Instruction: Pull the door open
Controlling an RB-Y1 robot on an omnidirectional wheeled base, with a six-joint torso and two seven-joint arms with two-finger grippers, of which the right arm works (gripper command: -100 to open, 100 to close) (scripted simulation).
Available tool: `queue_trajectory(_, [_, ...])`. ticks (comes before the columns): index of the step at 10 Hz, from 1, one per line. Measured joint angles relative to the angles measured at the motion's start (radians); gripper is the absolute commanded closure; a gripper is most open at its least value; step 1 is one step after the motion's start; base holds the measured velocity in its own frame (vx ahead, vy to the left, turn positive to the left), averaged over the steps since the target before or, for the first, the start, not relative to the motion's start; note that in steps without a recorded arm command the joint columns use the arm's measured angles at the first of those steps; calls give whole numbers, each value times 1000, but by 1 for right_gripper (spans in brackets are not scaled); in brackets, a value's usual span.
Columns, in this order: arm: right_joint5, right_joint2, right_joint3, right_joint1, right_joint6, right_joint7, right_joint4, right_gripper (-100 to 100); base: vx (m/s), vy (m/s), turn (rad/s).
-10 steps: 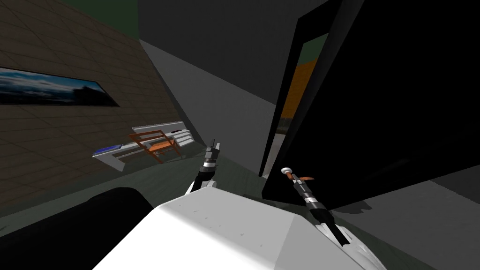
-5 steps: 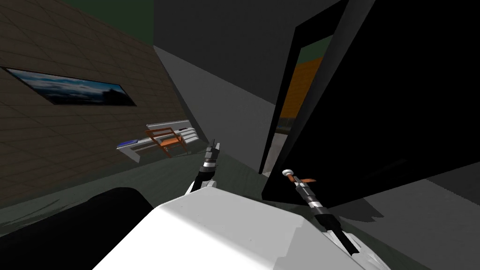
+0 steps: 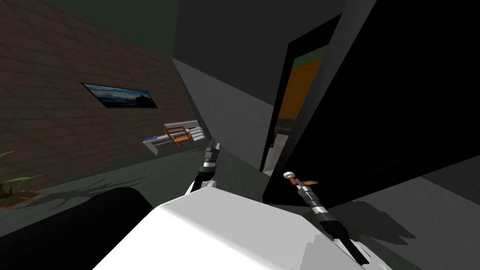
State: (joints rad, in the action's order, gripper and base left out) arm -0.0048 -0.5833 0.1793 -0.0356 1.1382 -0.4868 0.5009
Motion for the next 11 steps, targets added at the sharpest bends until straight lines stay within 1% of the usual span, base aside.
queue_trajectory(1, [0,-7,2,4,9,-4,-3,100,-141,-67,116])
queue_trajectory(3, [1,-12,8,-8,44,-12,-41,100,-126,-73,94])
queue_trajectory(4, [2,-10,10,-8,47,-13,-43,100,-108,-51,222])
queue_trajectory(5, [2,-9,12,-23,76,-15,-92,100,-157,-93,126])
queue_trajectory(6, [-1,-15,10,0,72,-15,-54,100,-178,-127,180])
queue_trajectory(7, [-4,-20,10,20,74,-17,-36,100,-144,-78,115])
queue_trajectory(8, [-4,-21,13,20,85,-19,-46,100,-146,-51,140])
queue_trajectory(9, [-6,-25,11,30,89,-19,-41,100,-108,-45,62])
queue_trajectory(10, [-5,-23,14,20,106,-19,-70,100,-107,-73,141])
queue_trajectory(11, [-5,-24,16,16,131,-21,-101,100,-144,-91,245])
